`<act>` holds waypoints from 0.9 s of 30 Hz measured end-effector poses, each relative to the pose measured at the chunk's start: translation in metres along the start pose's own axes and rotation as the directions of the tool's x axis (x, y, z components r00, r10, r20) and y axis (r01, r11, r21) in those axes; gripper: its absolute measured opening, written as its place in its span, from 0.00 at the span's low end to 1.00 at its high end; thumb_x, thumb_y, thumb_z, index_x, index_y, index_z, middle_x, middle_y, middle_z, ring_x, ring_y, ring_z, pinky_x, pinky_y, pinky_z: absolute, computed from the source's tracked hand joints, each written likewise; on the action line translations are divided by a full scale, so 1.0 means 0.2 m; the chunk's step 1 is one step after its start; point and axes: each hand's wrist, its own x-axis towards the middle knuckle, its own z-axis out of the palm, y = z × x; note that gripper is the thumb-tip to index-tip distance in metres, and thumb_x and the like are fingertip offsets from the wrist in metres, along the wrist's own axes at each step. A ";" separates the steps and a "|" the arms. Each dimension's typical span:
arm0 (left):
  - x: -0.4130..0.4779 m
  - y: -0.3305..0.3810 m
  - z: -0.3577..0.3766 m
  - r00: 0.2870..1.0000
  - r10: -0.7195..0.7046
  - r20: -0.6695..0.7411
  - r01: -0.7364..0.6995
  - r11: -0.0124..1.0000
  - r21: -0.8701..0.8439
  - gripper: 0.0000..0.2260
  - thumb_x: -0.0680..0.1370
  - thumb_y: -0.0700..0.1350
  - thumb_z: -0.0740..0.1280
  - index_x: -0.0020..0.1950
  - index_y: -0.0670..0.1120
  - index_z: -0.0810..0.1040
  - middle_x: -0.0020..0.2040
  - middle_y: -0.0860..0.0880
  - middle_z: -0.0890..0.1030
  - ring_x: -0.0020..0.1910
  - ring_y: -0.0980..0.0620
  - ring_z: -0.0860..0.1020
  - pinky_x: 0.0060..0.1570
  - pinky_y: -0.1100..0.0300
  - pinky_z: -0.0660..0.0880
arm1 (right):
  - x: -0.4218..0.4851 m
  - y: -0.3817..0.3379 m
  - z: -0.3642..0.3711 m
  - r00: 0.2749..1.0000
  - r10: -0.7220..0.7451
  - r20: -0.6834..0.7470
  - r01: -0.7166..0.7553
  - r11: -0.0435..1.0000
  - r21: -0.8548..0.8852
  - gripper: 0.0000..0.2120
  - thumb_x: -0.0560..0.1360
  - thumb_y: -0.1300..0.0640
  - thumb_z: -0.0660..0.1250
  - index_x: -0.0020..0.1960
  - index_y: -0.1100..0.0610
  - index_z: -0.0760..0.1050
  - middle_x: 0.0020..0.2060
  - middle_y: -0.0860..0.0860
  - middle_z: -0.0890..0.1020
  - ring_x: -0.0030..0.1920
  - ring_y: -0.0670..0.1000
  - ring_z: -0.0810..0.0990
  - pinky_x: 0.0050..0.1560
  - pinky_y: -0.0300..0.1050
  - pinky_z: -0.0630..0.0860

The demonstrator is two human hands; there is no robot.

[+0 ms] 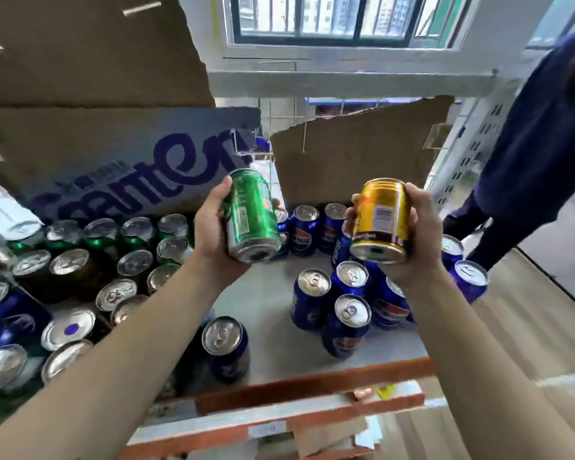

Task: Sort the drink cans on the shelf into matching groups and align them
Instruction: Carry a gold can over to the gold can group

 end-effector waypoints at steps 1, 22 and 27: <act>-0.01 -0.02 0.01 1.000 0.002 0.008 -0.002 1.000 0.011 0.26 0.76 0.59 0.61 0.64 0.40 0.75 0.49 0.40 0.80 0.41 0.44 0.81 0.43 0.51 0.78 | -0.02 0.01 -0.01 1.000 0.021 0.011 -0.022 0.998 0.054 0.23 0.78 0.45 0.56 0.57 0.64 0.76 0.48 0.60 0.82 0.46 0.59 0.82 0.53 0.53 0.78; -0.54 0.14 -0.25 0.952 0.237 -0.193 -0.222 0.971 0.092 0.35 0.75 0.68 0.58 0.59 0.36 0.77 0.49 0.38 0.79 0.45 0.39 0.78 0.48 0.46 0.74 | 0.02 0.47 0.45 0.961 0.248 0.123 -0.206 0.936 -0.284 0.27 0.73 0.45 0.61 0.66 0.60 0.75 0.54 0.62 0.79 0.52 0.64 0.78 0.50 0.57 0.78; -0.66 0.34 -0.41 0.869 0.365 -0.335 -0.291 0.923 0.251 0.22 0.73 0.59 0.64 0.49 0.41 0.81 0.40 0.43 0.83 0.36 0.46 0.82 0.36 0.53 0.81 | 0.05 0.66 0.63 0.952 0.253 0.169 -0.176 0.911 -0.373 0.21 0.79 0.48 0.58 0.65 0.59 0.75 0.54 0.60 0.80 0.52 0.61 0.80 0.50 0.58 0.79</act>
